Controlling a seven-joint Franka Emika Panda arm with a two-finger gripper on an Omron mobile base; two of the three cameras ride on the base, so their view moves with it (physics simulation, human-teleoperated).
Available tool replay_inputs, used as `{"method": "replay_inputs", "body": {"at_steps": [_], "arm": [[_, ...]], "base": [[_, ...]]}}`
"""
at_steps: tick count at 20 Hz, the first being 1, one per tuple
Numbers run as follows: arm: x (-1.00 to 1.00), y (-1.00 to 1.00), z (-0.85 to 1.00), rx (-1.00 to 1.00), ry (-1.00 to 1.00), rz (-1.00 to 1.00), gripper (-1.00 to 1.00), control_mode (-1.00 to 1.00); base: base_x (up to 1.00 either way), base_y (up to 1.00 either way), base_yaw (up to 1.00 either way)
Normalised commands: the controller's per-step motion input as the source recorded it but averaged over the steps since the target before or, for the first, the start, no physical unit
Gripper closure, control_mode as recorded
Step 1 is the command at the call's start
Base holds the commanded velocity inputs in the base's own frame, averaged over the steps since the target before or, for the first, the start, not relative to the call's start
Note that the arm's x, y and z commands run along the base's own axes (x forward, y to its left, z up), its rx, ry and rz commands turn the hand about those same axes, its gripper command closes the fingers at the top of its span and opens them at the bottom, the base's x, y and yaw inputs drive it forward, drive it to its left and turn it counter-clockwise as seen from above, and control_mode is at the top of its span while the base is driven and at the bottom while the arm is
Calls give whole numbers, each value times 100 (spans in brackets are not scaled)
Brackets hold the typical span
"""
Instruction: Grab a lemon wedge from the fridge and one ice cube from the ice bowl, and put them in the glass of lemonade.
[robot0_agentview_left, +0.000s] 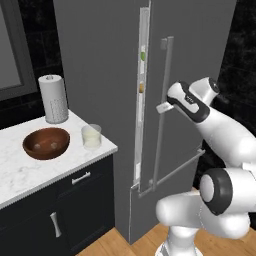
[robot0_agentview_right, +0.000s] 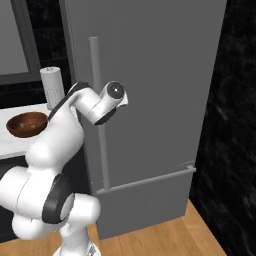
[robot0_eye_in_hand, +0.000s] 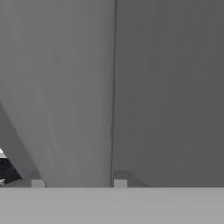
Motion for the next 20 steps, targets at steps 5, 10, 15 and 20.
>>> {"method": "replay_inputs", "body": {"at_steps": [5, 10, 15, 20], "arm": [[-47, -100, 0, 3, 0, 0, 100, -100], [-58, -100, 0, 6, 0, 0, 100, -100], [-53, -100, 0, 5, 0, 0, 100, -100], [-48, -100, 0, 5, 0, -1, 100, -100]], "base": [[0, 0, 0], [0, 0, 0], [0, 0, 0], [0, 0, 0]]}}
